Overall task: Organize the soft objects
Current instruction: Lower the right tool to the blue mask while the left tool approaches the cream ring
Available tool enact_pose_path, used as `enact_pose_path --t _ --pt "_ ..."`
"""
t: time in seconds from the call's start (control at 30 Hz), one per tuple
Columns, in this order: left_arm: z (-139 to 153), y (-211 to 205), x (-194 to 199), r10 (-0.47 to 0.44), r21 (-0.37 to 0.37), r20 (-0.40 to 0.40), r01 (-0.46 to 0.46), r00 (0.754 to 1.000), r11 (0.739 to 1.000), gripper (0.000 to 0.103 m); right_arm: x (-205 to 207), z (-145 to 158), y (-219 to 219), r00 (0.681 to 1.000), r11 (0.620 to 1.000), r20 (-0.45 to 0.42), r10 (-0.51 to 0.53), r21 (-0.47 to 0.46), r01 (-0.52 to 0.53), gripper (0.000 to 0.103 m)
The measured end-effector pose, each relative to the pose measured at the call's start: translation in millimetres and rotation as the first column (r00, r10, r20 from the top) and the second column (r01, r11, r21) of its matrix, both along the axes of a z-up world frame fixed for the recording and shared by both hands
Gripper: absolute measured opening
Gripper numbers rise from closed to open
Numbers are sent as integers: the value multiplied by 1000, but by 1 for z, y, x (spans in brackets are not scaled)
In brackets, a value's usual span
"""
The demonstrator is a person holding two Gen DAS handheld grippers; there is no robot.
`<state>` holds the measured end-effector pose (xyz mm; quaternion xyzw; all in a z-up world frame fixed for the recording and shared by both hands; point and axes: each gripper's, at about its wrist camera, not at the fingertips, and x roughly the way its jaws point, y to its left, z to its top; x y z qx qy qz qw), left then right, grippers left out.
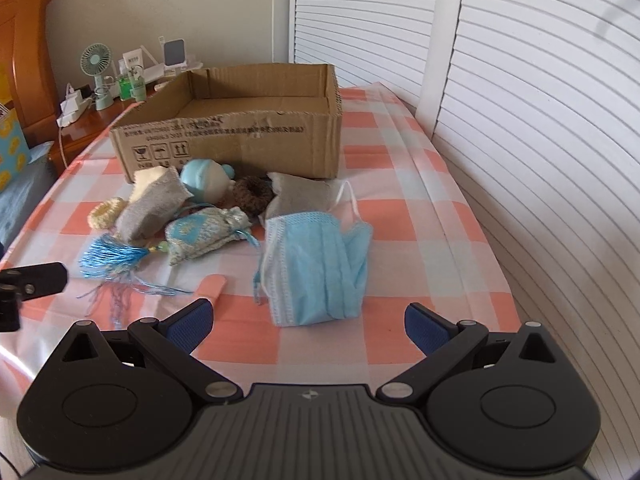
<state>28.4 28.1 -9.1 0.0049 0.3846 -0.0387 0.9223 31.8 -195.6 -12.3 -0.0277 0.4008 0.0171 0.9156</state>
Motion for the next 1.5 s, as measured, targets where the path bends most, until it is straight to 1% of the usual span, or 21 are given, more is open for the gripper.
enact_pose_path --t 0.3,0.53,0.63,0.77,0.83,0.9,1.1,1.27,1.4,1.5 --pt "-14 5 11 -27 -12 -9 27 1000 1000 102 21 -30 -14 997 999 -52 -51 2 51 103" --pt "-22 11 24 -25 -9 -29 25 999 1000 102 36 -38 -13 999 999 -40 -31 -15 30 103" --pt "-25 13 28 -31 -9 -37 30 999 999 102 43 -42 -14 999 999 -36 -30 -36 29 103" --pt "-28 13 36 -45 -8 -45 45 998 999 102 45 -43 -25 999 999 -24 -47 -27 46 103" --pt "-29 13 39 -51 5 -45 51 998 999 102 43 -45 -30 999 999 -16 -38 -3 38 103" --pt "-29 15 44 -55 20 -40 56 998 998 102 41 -47 -31 1000 1000 1 -31 -2 31 103" --pt "-26 30 64 -20 53 -4 20 1000 998 102 38 -48 -29 998 998 18 -58 0 58 103" --pt "-32 37 90 7 48 12 -8 1000 999 102 38 -48 -29 997 998 23 -68 1 68 103" --pt "-43 39 110 21 24 -16 -21 1000 1000 102 39 -48 -28 997 997 20 -79 0 79 103" --pt "-51 43 116 30 10 -35 -30 999 1000 102 41 -48 -27 997 997 14 -82 -1 82 103"
